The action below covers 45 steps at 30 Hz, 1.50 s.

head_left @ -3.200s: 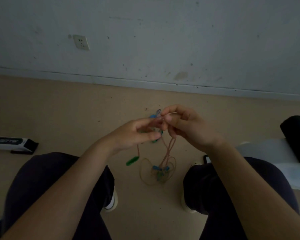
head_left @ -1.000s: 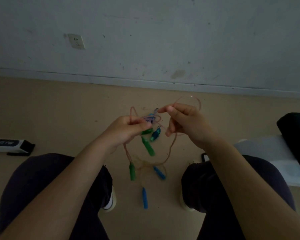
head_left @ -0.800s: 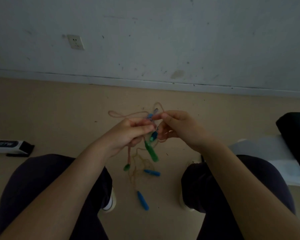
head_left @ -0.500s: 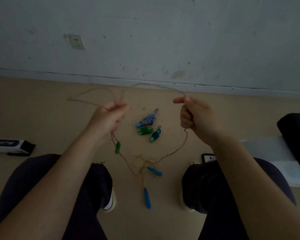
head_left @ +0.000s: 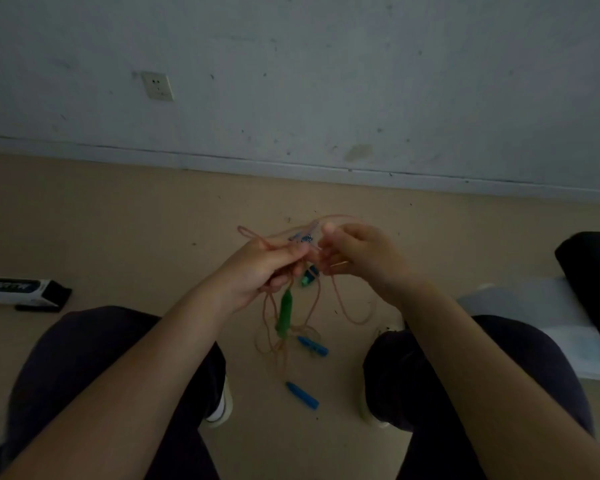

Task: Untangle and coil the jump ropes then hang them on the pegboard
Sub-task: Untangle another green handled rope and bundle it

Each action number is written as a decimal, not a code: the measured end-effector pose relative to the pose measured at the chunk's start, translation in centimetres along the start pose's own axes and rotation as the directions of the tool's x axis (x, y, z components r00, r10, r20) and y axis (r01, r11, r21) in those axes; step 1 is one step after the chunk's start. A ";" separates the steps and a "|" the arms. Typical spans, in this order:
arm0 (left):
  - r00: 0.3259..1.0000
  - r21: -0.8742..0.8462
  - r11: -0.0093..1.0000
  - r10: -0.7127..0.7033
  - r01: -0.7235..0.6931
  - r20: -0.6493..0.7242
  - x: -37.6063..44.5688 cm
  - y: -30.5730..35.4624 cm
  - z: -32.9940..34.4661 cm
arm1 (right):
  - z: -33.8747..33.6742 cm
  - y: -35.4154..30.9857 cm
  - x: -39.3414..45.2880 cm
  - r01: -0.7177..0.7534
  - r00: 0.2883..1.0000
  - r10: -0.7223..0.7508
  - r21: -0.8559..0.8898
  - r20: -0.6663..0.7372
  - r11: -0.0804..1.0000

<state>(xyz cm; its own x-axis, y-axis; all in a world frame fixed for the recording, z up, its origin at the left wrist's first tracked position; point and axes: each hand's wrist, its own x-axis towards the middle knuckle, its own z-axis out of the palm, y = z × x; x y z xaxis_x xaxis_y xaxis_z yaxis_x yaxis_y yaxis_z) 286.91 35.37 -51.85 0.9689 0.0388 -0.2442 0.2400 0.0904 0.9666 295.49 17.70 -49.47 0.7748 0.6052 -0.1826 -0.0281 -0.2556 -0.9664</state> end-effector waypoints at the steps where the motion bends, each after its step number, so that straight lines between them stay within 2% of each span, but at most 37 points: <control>1: 1.000 -0.065 0.998 0.015 -0.016 -0.014 0.0 0.0 -0.1 | 0.2 0.1 -0.2 0.037 0.997 -0.035 -0.025 0.072 0.999; 4: 1.000 -0.174 0.985 -0.019 0.019 0.006 0.0 0.2 0.1 | 1.5 0.5 -0.5 0.144 0.940 -0.145 0.025 0.309 0.989; 6: 0.999 -0.188 0.982 -0.029 0.031 0.017 0.1 0.2 0.2 | 1.9 0.9 -0.4 0.098 0.927 -0.109 0.048 0.358 0.994; 10: 0.998 -0.209 0.978 0.001 -0.015 -0.065 0.3 0.2 -0.2 | 1.9 1.1 -0.4 -0.048 0.962 0.072 -0.096 0.265 0.994; 12: 0.996 -0.224 0.974 0.006 -0.027 -0.092 0.4 0.2 -0.7 | 1.5 1.1 -0.4 -0.092 0.972 0.101 -0.049 0.212 0.994; 16: 0.999 -0.121 0.993 -0.012 0.007 -0.041 0.4 -0.1 -1.2 | 0.8 0.9 0.0 -0.098 0.993 0.088 0.140 0.073 0.985; 18: 0.999 -0.089 0.996 -0.023 0.019 -0.040 0.3 -0.1 -0.9 | 0.6 0.9 0.1 -0.114 0.992 0.104 0.181 0.067 0.977; 26: 0.991 -0.096 0.995 0.025 -0.038 -0.130 0.6 -0.3 -0.5 | 0.9 1.0 -0.1 -0.082 0.988 0.089 -0.061 0.126 0.995; 29: 0.987 -0.067 0.997 0.021 -0.032 -0.158 0.6 -0.2 -0.4 | 0.9 0.7 -0.3 -0.069 0.991 0.077 -0.079 0.108 0.994; 32: 0.978 -0.013 0.999 0.046 -0.050 -0.202 0.5 0.0 -1.0 | 0.2 0.4 -0.4 -0.041 0.999 0.042 -0.041 0.002 0.998; 34: 0.977 0.086 0.996 0.044 -0.027 -0.209 0.1 0.4 -1.4 | -0.7 0.3 -0.3 -0.041 0.994 0.034 -0.067 -0.106 0.997; 37: 0.993 0.298 0.954 0.018 0.018 -0.116 -0.6 0.9 -1.5 | -1.5 0.6 -0.2 -0.065 0.978 0.005 -0.276 -0.210 0.959; 40: 1.000 0.251 0.968 -0.030 0.030 -0.004 -0.9 1.4 -1.1 | -1.0 0.6 -0.4 -0.037 0.964 -0.061 -0.359 -0.258 0.933; 41: 0.999 0.223 0.974 -0.046 0.038 0.030 -1.0 1.6 -0.9 | -0.8 0.4 -0.5 0.024 0.962 -0.124 -0.376 -0.242 0.926; 43: 0.991 0.186 0.980 -0.083 0.063 0.101 -1.2 1.7 -0.6 | -0.5 0.0 -0.8 0.179 0.962 -0.244 -0.394 -0.120 0.902; 45: 0.980 0.170 0.983 -0.101 0.071 0.174 -1.3 1.8 -0.3 | 0.2 -0.2 -1.1 0.257 0.965 -0.258 -0.323 0.041 0.911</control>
<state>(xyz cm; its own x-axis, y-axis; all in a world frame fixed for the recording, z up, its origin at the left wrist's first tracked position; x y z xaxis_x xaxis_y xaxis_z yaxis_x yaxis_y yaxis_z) 286.09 35.77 -49.87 0.9353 -0.1445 -0.3230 0.3148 -0.0774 0.9460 294.52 17.22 -49.12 0.7295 0.6808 0.0655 0.3776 -0.3211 -0.8685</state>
